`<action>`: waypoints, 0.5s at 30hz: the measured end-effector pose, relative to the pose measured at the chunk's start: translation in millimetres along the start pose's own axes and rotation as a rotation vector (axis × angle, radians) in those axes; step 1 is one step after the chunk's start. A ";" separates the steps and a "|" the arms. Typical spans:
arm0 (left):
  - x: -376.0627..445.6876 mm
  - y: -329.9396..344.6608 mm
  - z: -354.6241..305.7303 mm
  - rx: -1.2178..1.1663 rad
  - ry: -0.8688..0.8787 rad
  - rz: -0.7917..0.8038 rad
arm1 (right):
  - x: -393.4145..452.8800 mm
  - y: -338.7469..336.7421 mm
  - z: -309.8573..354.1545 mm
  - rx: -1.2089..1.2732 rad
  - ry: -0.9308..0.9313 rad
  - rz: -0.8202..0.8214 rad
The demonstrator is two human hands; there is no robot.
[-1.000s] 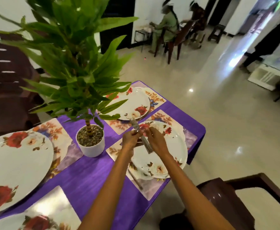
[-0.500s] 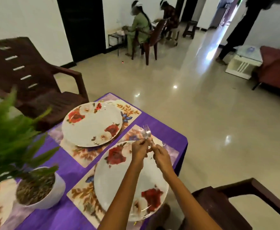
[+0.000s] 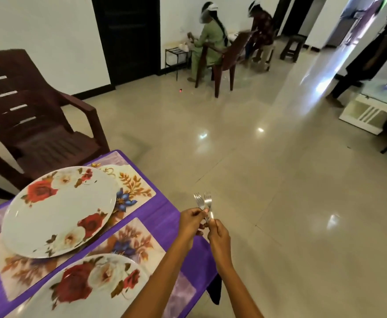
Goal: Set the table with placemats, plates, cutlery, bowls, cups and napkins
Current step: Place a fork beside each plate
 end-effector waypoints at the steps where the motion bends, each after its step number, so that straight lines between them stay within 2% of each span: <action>1: 5.0 0.9 0.8 -0.006 -0.007 -0.001 | 4.8 -0.6 -1.4 0.002 -0.003 0.007; 11: 42.4 9.7 -10.1 -0.022 -0.003 -0.006 | 51.6 -11.6 12.6 -0.015 -0.079 0.154; 15: 79.8 20.1 -13.8 -0.127 -0.009 -0.111 | 98.3 -17.5 13.9 -0.058 -0.041 0.269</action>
Point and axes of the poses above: each hand's wrist, its own x-axis towards the middle knuckle, its own y-axis out of the palm, z = x × y, the point moved 5 cm from there along x, towards the middle knuckle, and after that the axes turned 10 degrees about z, right-handed, at the moved point
